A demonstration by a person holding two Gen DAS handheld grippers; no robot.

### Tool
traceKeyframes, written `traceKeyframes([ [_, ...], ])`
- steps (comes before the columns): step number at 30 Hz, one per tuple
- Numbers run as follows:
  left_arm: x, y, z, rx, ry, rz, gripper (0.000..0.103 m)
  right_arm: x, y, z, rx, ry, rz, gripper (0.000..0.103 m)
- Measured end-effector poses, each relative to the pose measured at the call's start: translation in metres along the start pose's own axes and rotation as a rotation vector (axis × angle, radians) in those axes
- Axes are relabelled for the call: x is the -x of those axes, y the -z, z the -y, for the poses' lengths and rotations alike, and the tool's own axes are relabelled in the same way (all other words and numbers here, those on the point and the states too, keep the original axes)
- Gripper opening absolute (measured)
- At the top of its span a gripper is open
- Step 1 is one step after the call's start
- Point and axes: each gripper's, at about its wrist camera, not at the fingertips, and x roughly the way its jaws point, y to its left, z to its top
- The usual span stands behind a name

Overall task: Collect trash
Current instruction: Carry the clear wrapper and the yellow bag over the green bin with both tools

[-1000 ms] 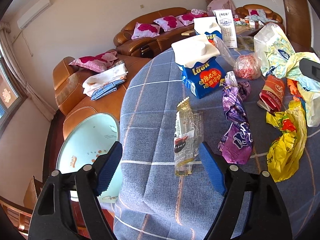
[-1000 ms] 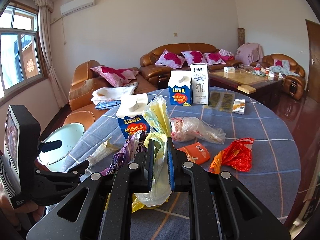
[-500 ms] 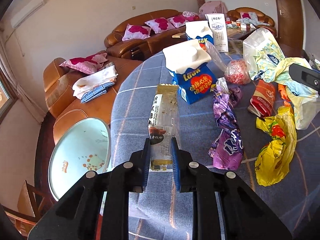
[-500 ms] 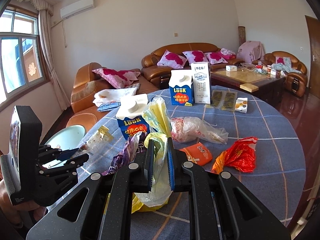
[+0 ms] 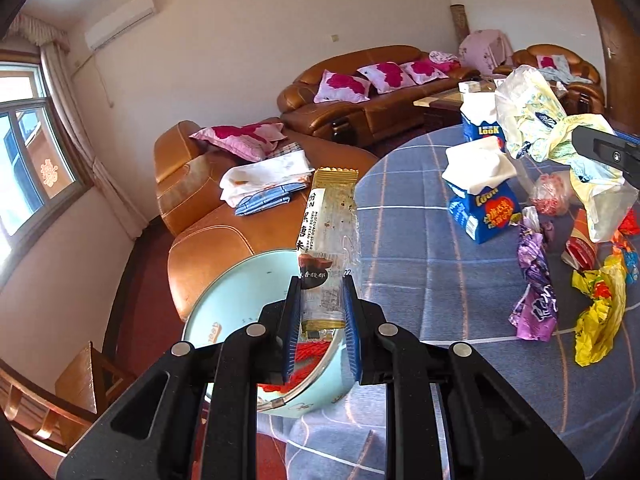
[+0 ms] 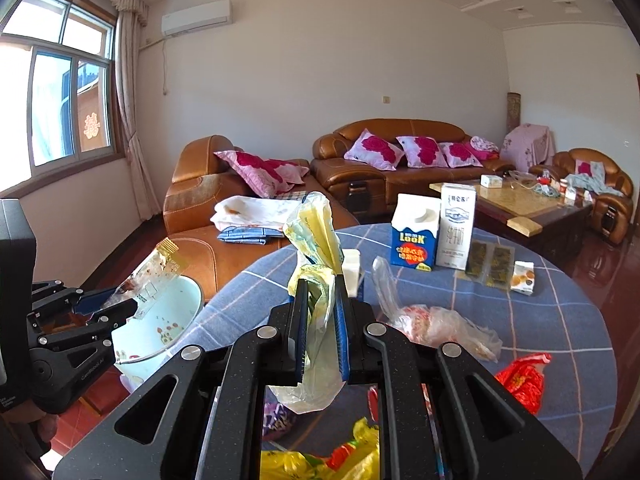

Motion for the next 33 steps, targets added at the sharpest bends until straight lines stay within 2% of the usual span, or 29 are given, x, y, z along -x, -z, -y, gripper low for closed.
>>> traceKeyframes([
  [16, -0.01, 0.004, -0.055, 0.062, -0.124, -0.023, 0.02, -0.053, -0.022, -0.054, 0.081, -0.092, -0.005, 0.013],
  [33, -0.019, 0.011, -0.077, 0.069, -0.217, -0.05, 0.02, -0.08, -0.019, -0.093, 0.199, -0.145, -0.027, 0.013],
])
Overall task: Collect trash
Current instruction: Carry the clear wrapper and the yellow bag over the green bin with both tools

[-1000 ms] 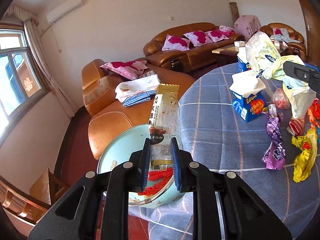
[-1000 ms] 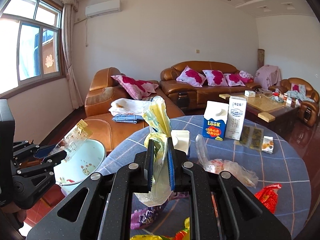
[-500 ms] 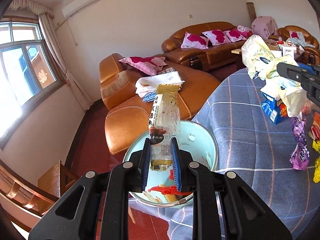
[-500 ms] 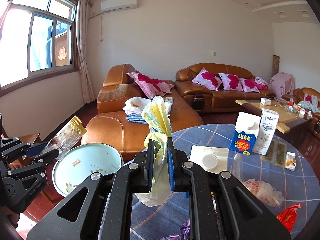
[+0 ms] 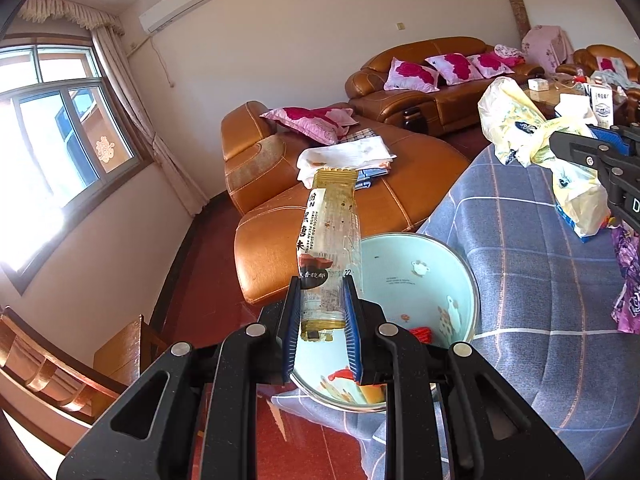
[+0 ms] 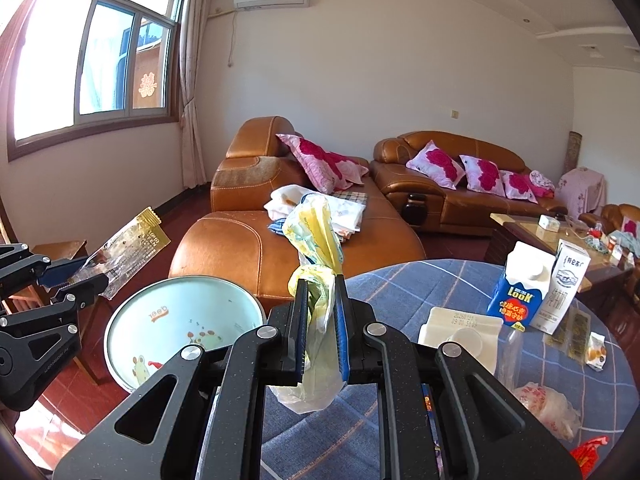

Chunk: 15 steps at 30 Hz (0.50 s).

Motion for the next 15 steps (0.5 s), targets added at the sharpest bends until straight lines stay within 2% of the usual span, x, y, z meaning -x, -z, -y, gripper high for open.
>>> traceKeyframes([
  [15, -0.006, 0.005, -0.008, -0.013, -0.059, -0.014, 0.02, -0.019, 0.001, -0.022, 0.073, -0.053, -0.02, 0.013],
])
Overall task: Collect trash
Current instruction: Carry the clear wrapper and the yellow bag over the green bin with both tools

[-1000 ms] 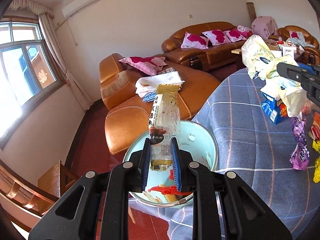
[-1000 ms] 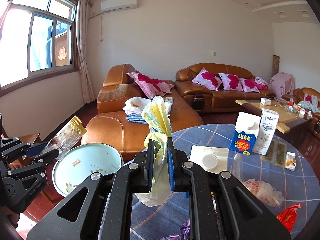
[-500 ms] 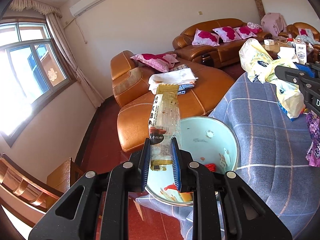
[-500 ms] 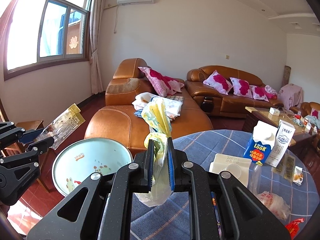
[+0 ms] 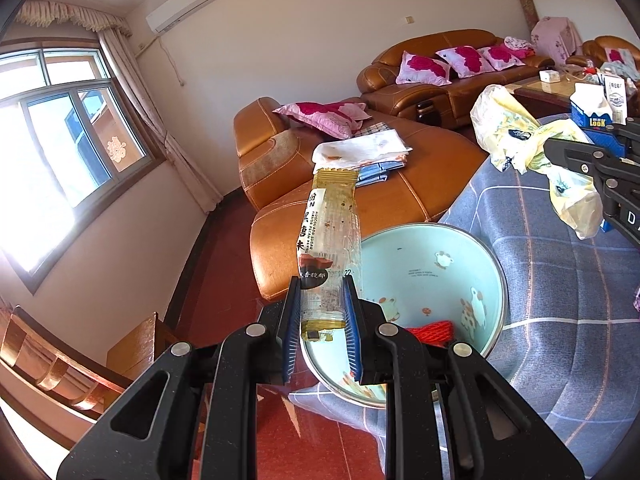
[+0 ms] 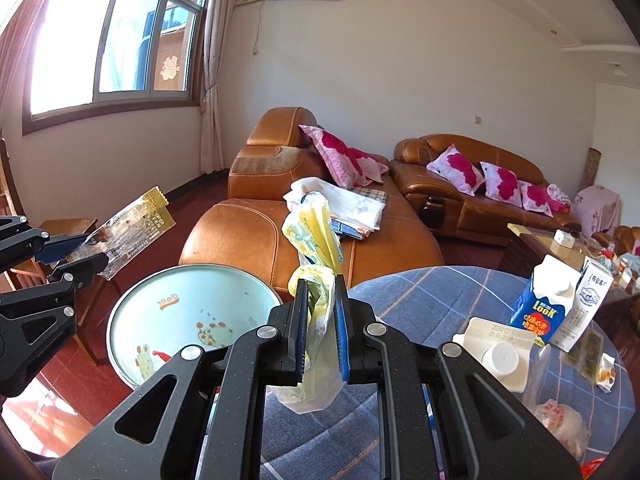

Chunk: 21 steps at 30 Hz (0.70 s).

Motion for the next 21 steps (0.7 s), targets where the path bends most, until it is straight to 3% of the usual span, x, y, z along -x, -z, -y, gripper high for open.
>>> traceKeyframes([
  [21, -0.014, 0.001, -0.009, -0.005, -0.059, -0.022, 0.02, -0.022, -0.002, -0.012, 0.077, -0.057, -0.035, 0.013],
])
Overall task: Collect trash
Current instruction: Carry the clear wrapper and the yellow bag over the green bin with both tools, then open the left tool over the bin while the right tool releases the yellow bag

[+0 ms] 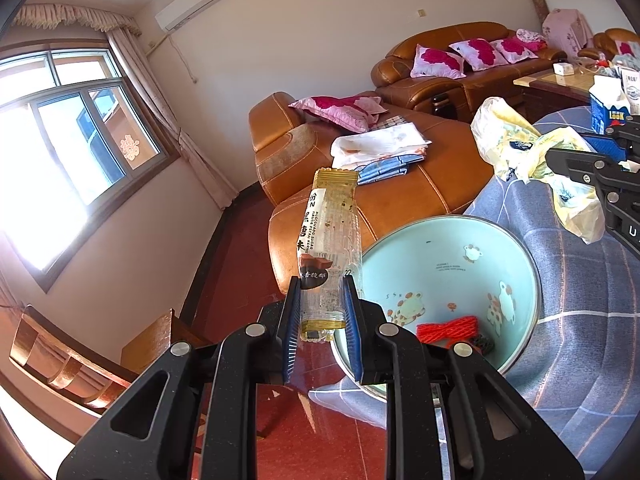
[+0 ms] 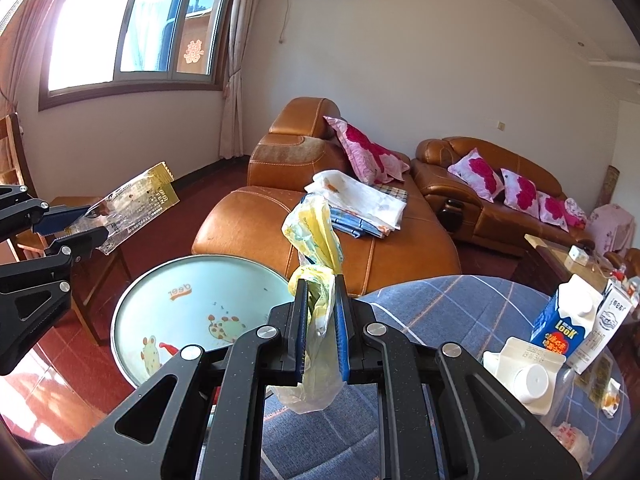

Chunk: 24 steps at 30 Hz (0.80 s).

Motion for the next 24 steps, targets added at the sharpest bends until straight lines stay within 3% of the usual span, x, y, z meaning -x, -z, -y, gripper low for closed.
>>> traceKeyframes([
  [24, -0.009, 0.002, -0.005, -0.004, -0.009, -0.014, 0.021, -0.011, -0.004, -0.01, 0.05, -0.042, -0.015, 0.013],
])
